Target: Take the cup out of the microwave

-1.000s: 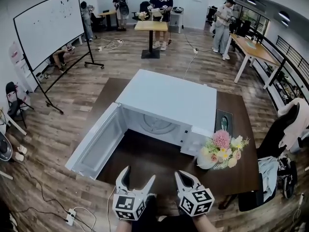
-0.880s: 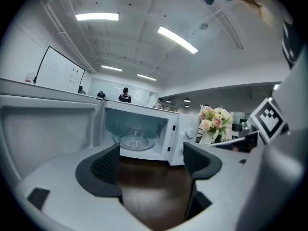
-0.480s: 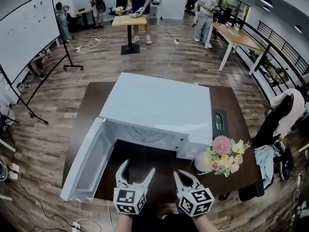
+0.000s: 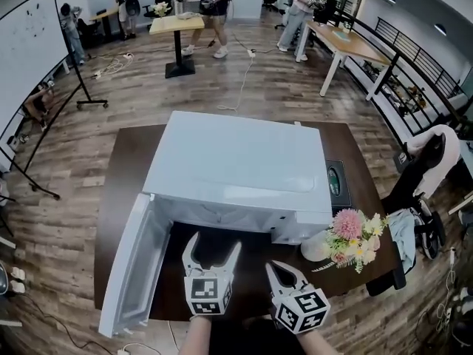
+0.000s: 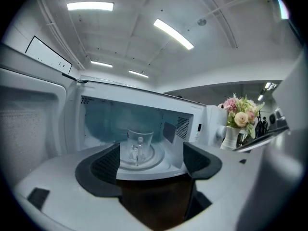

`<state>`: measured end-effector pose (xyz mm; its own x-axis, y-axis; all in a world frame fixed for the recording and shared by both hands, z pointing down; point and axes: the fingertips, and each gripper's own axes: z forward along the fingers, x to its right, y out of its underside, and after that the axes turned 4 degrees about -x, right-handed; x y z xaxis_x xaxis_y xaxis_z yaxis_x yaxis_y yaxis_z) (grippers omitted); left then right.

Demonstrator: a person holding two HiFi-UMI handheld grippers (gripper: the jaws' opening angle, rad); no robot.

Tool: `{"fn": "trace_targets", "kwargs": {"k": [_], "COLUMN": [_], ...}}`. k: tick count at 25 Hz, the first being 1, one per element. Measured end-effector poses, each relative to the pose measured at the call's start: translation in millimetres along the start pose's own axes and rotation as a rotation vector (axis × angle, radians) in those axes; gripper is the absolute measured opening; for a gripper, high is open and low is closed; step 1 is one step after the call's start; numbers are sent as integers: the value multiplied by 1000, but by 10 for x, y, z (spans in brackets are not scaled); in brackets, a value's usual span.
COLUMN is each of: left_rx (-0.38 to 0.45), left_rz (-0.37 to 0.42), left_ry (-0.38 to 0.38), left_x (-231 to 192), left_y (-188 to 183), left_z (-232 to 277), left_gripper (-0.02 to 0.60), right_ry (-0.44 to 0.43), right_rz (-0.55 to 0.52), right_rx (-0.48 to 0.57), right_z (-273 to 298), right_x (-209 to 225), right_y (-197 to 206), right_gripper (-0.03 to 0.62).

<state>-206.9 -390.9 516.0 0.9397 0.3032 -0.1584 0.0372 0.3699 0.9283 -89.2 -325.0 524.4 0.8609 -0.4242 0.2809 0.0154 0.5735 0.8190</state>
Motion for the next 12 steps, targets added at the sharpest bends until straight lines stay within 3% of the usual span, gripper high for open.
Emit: {"fn": "trace_targets", "kwargs": {"k": [12], "left_rx": [-10], "left_rz": [-2], "left_ry": [-2], "left_x": [-200], "left_y": [33], "left_z": [584], "left_gripper": [388], "right_ry": [45], "right_rz": [18], "right_rx": [-4], "right_z": [263], "right_x": [66], "right_y": [-32], "right_gripper": [-8]}}
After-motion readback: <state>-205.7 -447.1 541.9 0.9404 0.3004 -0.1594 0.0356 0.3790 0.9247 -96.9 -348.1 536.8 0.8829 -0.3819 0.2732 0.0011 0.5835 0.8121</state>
